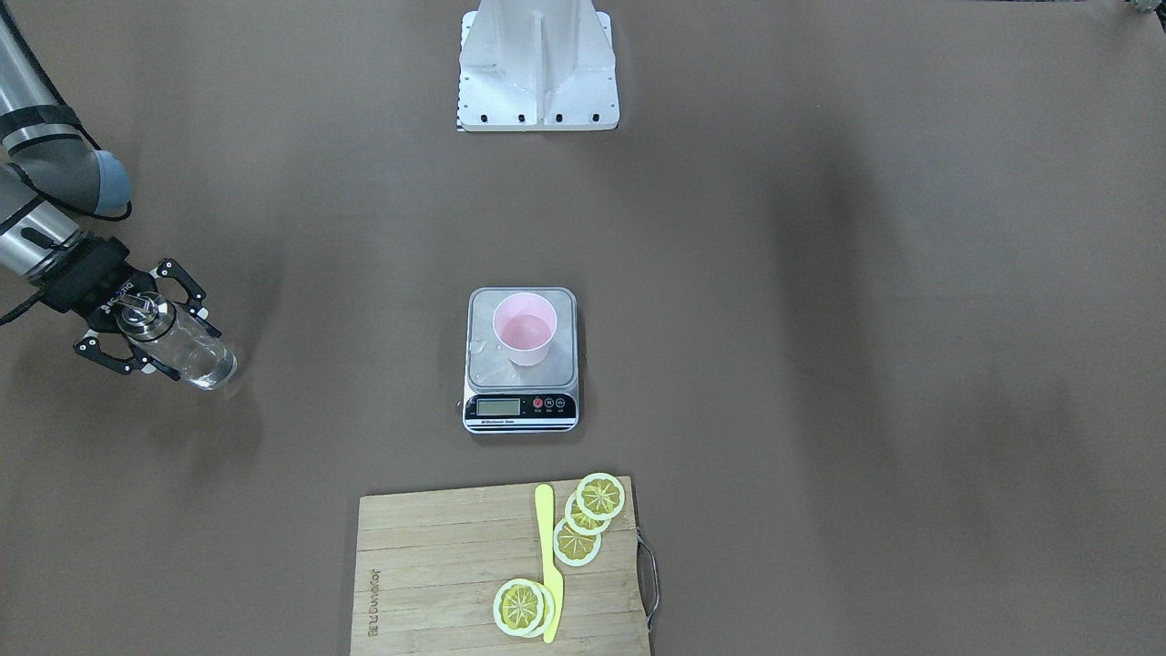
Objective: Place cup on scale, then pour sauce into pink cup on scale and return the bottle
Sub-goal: 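Turn the bottle upright and carry it back to its spot, then lower the sauce bottle onto the table and open the right gripper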
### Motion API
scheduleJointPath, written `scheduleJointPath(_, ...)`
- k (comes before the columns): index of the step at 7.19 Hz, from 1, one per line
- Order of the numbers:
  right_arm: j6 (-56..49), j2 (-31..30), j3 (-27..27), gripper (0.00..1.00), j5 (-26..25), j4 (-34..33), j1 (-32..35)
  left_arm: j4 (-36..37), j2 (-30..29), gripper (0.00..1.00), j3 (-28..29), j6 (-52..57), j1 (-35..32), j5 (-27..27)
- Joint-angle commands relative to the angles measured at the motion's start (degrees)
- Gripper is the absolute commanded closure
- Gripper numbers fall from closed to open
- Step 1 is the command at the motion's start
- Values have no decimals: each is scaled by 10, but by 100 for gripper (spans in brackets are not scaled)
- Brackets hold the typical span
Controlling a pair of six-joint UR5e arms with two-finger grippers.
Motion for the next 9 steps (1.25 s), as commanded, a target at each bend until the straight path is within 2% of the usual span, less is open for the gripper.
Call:
scheduleJointPath(1, 0, 1, -19, 100, -1, 24, -1, 0, 0, 2, -1, 0, 0, 0)
scheduleJointPath(5, -4, 5, -18, 98, 2, 23, -2, 0, 1, 2, -1, 0, 1, 0)
scheduleJointPath(6, -6, 5, -18, 52, 2, 20, -1, 0, 0, 2, -1, 0, 0, 0)
scheduleJointPath(7, -6, 10, -17, 16, 3, 16, -1, 0, 0, 2, 0, 0, 0, 0)
scheduleJointPath(8, -5, 11, -16, 0, 2, 16, -1, 0, 0, 2, -1, 0, 0, 0)
scheduleJointPath(9, -4, 11, -17, 0, 2, 17, -1, 0, 0, 2, -1, 0, 0, 0)
